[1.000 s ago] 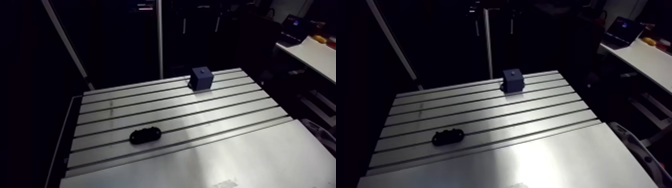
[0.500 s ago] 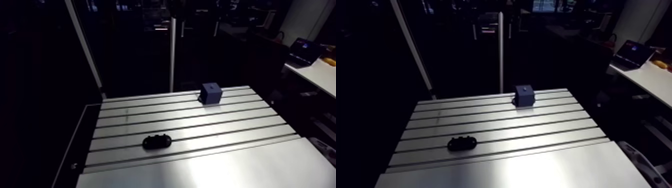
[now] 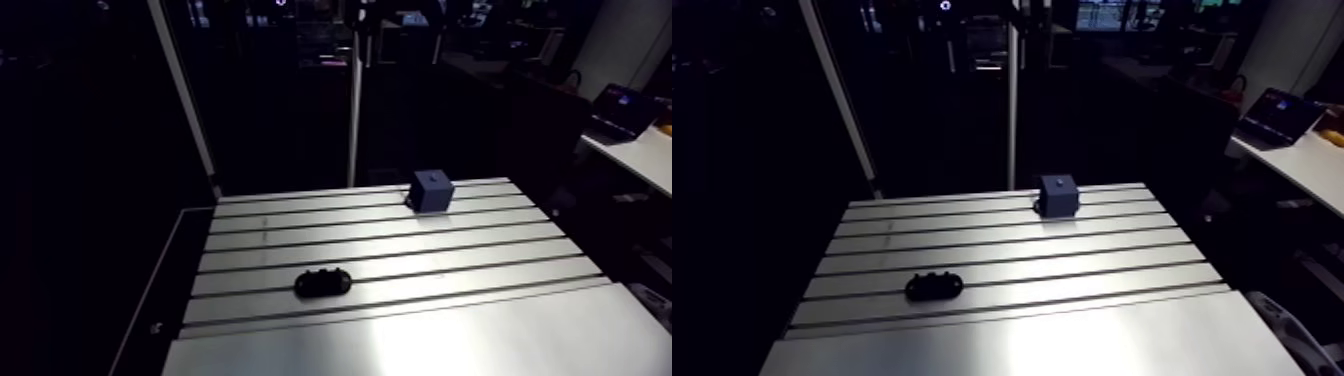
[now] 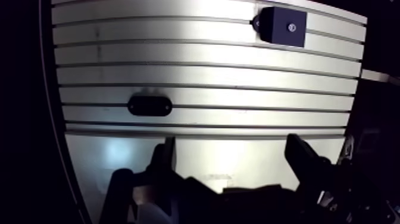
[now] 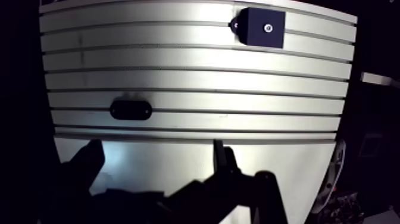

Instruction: Pick up the M10 bolt and insert it into the hole until fully seated.

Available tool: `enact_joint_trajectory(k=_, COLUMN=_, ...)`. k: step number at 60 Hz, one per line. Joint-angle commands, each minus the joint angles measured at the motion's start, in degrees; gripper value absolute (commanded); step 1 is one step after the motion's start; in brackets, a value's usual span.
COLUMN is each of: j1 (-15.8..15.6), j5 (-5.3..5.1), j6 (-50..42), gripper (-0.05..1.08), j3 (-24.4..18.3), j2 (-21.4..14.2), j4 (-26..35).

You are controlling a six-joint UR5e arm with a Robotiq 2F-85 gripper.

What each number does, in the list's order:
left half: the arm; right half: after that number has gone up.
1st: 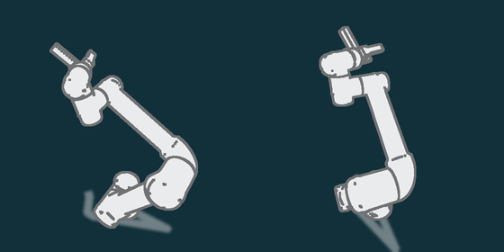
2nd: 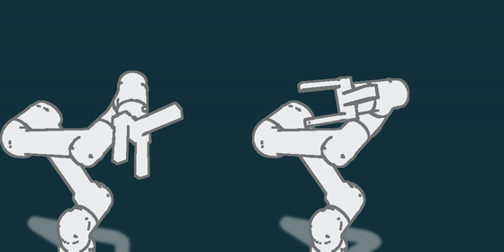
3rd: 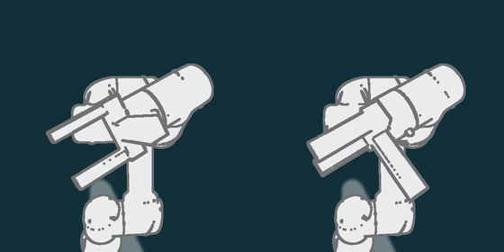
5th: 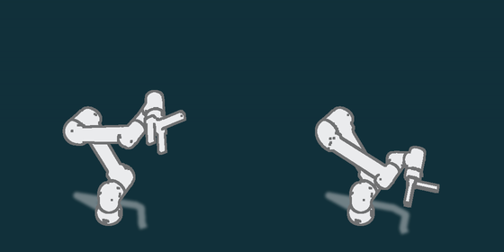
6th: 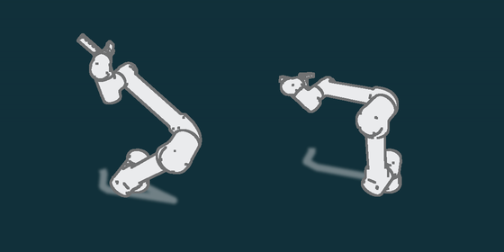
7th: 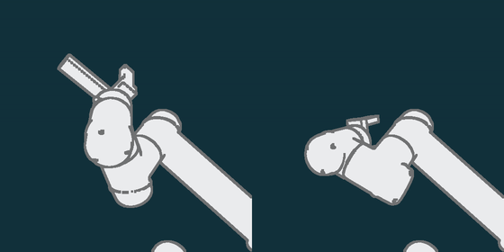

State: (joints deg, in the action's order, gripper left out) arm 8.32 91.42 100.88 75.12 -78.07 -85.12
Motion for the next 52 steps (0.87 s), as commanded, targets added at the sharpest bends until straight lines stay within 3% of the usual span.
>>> enact_joint_trajectory(k=1, j1=-0.7, j5=0.04, j6=0.1, gripper=0.00, j3=-1.2, j2=0.5, j4=1.2)
enact_joint_trajectory(k=22, j1=-1.9, j5=-0.49, j6=0.1, gripper=0.00, j3=-0.8, j2=0.5, j4=1.8)
enact_joint_trajectory(k=52, j1=-2.6, j5=-0.32, j6=0.1, gripper=0.00, j3=-0.6, j2=0.5, j4=1.8)
